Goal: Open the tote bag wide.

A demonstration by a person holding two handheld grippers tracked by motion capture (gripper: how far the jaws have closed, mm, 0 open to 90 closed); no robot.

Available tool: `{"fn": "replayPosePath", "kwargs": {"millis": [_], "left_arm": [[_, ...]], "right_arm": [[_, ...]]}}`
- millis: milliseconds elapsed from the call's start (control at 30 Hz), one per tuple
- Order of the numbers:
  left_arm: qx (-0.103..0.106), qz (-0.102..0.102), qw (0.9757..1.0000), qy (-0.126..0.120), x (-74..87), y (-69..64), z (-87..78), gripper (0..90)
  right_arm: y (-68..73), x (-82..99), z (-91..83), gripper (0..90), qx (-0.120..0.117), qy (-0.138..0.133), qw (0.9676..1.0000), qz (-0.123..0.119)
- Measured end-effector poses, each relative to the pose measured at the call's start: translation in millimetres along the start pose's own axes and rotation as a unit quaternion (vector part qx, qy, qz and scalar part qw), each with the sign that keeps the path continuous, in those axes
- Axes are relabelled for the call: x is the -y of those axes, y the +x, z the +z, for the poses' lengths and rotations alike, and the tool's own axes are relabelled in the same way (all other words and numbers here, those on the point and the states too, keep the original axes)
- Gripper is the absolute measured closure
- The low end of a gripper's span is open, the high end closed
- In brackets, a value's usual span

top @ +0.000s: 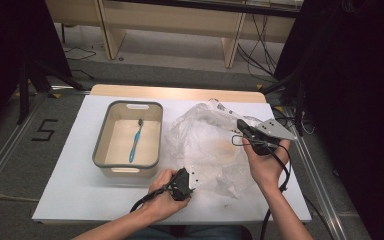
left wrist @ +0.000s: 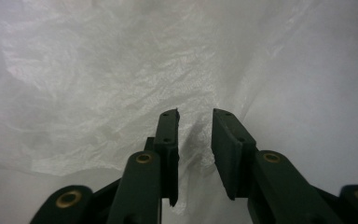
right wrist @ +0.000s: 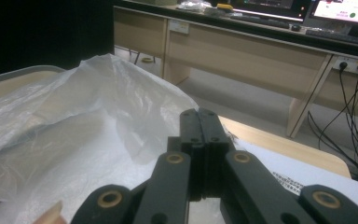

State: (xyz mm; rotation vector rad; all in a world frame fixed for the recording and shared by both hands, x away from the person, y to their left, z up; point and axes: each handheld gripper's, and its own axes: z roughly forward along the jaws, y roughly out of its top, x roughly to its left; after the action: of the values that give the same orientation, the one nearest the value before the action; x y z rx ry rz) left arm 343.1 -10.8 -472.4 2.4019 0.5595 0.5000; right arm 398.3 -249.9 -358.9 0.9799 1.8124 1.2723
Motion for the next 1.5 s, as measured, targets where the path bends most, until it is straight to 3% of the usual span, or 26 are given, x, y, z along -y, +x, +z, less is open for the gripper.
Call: {"fn": "replayPosePath", "kwargs": {"millis": [100, 300, 467, 633, 700, 900, 1200, 1500], "left_arm": [[-0.006, 0.003, 0.9999, -0.013, -1.5, 3.1, -12.0, 63.9], [-0.019, -0.011, 0.9984, -0.052, -3.0, 8.5, -43.0, 50.2], [-0.016, -0.035, 0.9972, -0.064, -2.2, 13.0, -66.3, 42.0], [-0.008, -0.068, 0.9940, -0.085, 2.2, 20.4, -89.5, 38.4], [-0.015, -0.077, 0.9928, -0.090, 4.9, 25.4, -96.3, 38.1], [-0.037, -0.100, 0.9901, -0.091, 13.2, 43.6, -106.1, 37.2], [-0.047, -0.116, 0.9889, -0.079, 21.2, 66.7, -114.4, 34.7], [-0.062, -0.128, 0.9869, -0.075, 26.5, 81.4, -122.2, 31.8]], "right_arm": [[-0.1, 1.2, 0.3, 90.0, -0.001, 0.002, 1.0000, 0.001], [0.5, 1.5, 0.3, 90.0, -0.002, 0.004, 1.0000, 0.001], [0.0, 1.6, 0.2, 90.0, -0.001, 0.003, 1.0000, 0.002], [-1.0, 1.6, -0.3, 90.0, -0.001, 0.003, 1.0000, 0.002], [-1.0, 1.7, -0.3, 90.0, -0.001, 0.003, 1.0000, 0.002], [-0.7, 1.8, 0.1, 90.0, 0.000, 0.004, 1.0000, 0.002], [-0.3, 2.3, 0.4, 90.0, -0.001, 0.005, 1.0000, 0.001], [-0.5, 2.7, 0.5, 90.0, 0.001, 0.005, 1.0000, 0.002]]}}
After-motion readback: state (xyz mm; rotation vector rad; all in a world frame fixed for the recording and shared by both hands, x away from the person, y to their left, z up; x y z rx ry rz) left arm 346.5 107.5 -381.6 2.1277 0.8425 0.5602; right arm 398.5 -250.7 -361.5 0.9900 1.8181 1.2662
